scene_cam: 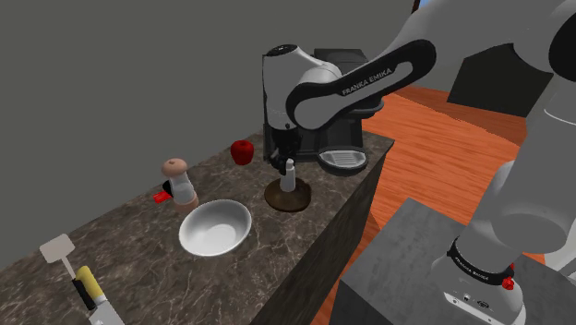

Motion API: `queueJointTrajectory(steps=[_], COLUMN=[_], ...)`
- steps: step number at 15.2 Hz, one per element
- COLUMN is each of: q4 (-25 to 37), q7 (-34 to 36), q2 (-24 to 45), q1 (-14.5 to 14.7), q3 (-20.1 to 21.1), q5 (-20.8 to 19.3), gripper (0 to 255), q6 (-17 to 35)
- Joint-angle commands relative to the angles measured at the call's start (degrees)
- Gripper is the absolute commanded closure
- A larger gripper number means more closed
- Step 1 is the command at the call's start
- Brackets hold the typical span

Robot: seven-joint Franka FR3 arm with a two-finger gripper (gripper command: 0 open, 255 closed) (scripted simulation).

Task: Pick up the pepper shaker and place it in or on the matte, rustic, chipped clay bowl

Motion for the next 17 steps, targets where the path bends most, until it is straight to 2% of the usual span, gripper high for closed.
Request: queueJointTrajectory(steps=[1,9,10,15,17], q4=[-0.85,-1.31,-1.31,-1.31,0.85], q7=[0.47,0.68,0.68,0.68,0.1], q2=[0.64,0.99,0.99,0.99,-0.56], q1=[0.06,0.07,0.07,0.07,0.21], q3=[0.04,0.03,0.03,0.03,0.22], q5=[-0.36,-0.56,-0.56,-0.56,0.3], gripper=[255,255,0,0,0], q6=[1.45,2.22,2.22,2.22,-1.38])
